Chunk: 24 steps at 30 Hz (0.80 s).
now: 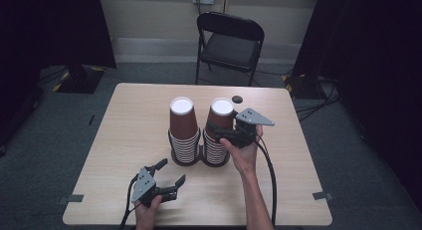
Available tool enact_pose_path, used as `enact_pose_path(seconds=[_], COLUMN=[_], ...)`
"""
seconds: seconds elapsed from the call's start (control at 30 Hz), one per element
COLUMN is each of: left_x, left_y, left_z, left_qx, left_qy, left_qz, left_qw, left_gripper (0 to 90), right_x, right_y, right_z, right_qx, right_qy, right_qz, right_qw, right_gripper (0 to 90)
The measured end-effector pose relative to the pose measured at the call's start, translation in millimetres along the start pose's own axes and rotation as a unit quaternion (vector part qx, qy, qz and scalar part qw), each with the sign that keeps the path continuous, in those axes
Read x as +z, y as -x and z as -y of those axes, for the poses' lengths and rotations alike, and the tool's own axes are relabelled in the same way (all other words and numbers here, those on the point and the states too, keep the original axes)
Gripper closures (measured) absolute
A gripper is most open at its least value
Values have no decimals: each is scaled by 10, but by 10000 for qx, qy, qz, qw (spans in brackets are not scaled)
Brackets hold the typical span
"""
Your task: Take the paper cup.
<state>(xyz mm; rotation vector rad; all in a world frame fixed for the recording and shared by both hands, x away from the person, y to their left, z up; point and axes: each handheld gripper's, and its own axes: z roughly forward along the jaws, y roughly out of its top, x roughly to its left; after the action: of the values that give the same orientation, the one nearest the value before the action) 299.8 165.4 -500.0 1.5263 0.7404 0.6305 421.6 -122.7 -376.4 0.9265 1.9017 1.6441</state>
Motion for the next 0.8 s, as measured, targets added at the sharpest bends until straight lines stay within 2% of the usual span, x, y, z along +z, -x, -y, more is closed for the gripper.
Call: enact_pose_path(seconds=[0.23,0.33,0.53,0.67,0.8], left_x=[0,0,1,0,1], left_y=[-1,-1,-1,-1,0], left_z=[0,0,-1,0,-1], left_qx=[26,34,37,30,38], left_qy=[12,9,5,7,5], left_qz=[5,13,5,4,1], left_qw=[10000,10000,10000,10000,10000], left_gripper=[159,159,159,159,159], right_x=[104,108,133,126,125], right_y=[-15,-21,-30,-19,-25], right_z=[65,70,85,72,52], right_qx=[-73,-67,-126,-72,-128], right_qy=[-253,-226,-370,-393,-445], right_qz=[108,138,232,194,173], right_qw=[9996,9996,9990,9990,9988], right_gripper=[102,100,105,112,115])
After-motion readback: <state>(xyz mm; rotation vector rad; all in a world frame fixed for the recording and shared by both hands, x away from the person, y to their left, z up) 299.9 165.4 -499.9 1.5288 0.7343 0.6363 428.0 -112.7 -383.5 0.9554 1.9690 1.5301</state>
